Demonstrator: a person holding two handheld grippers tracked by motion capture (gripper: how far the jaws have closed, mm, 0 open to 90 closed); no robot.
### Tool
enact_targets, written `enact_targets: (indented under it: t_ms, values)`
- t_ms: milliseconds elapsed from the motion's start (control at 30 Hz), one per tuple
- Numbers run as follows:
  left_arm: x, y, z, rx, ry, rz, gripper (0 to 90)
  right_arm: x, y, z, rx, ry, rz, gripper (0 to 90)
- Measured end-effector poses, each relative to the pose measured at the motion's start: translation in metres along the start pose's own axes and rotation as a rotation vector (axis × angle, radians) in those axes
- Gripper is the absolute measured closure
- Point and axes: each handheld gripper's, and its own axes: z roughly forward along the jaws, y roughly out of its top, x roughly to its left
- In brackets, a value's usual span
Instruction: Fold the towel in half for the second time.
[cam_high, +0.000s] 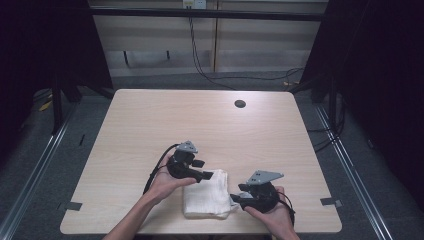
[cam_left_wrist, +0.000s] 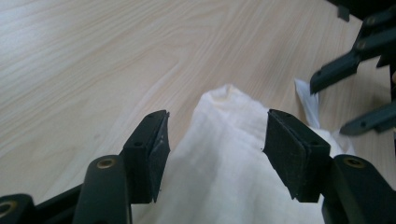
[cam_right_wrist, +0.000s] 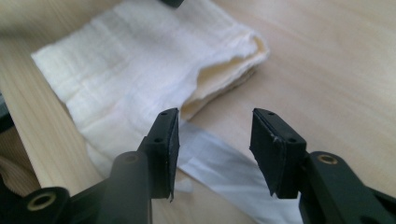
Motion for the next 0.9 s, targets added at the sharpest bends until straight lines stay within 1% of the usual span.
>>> enact_targets:
  t_ms: [67,133,233,300,400,433,467,500,567,600,667,700,767,867,900]
  values:
    - [0.0,-0.002,-0.005,0.003,0.005,0.0,37.3,-0.003,0.002,-0.003,-0.049,0.016,0.001,57.2]
    - [0.001,-0.005,-0.012,0.002,0.009,0.001,35.8,-0.006,0.003,-0.004,-0.057,0.008,0.005,57.2]
    - [0.0,-0.01,-0.026,-0.002,0.027,0.009,34.2,-0.013,0.005,-0.011,-0.086,0.015,0.033,57.1]
    - [-0.001,-0.014,-0.034,0.007,0.037,0.02,32.9,-0.016,0.006,-0.015,-0.096,0.013,0.034,56.5]
    - [-0.002,-0.022,-0.047,0.021,0.047,0.013,32.9,-0.02,0.007,-0.021,-0.112,0.025,0.032,54.8]
    - [-0.003,-0.024,-0.051,0.006,0.059,0.008,33.0,-0.021,0.005,-0.021,-0.118,0.03,0.046,53.8]
    - [-0.005,-0.027,-0.056,-0.007,0.082,0.013,33.1,-0.021,0.004,-0.021,-0.117,0.029,0.052,53.0]
    - [-0.006,-0.03,-0.06,-0.019,0.085,0.01,33.1,-0.02,0.002,-0.02,-0.113,0.029,0.045,52.4]
    - [-0.007,-0.036,-0.067,-0.018,0.089,0.01,33.0,-0.019,-0.002,-0.021,-0.105,0.028,0.054,50.6]
    - [-0.007,-0.039,-0.07,-0.004,0.094,0.01,32.8,-0.02,-0.002,-0.022,-0.102,0.028,0.052,50.0]
    - [-0.007,-0.047,-0.078,0.018,0.107,-0.015,32.4,-0.02,-0.003,-0.026,-0.106,0.018,0.06,49.2]
    - [-0.007,-0.051,-0.081,0.013,0.112,-0.027,31.8,-0.021,-0.004,-0.029,-0.113,0.018,0.064,48.8]
    - [-0.007,-0.06,-0.087,0.006,0.132,-0.035,31.7,-0.022,-0.007,-0.033,-0.12,0.014,0.066,48.4]
    - [-0.008,-0.076,-0.098,-0.019,0.127,-0.086,31.4,-0.024,-0.011,-0.037,-0.12,0.006,0.073,48.0]
    - [-0.009,-0.08,-0.1,-0.026,0.125,-0.096,31.1,-0.026,-0.014,-0.039,-0.126,-0.004,0.086,47.6]
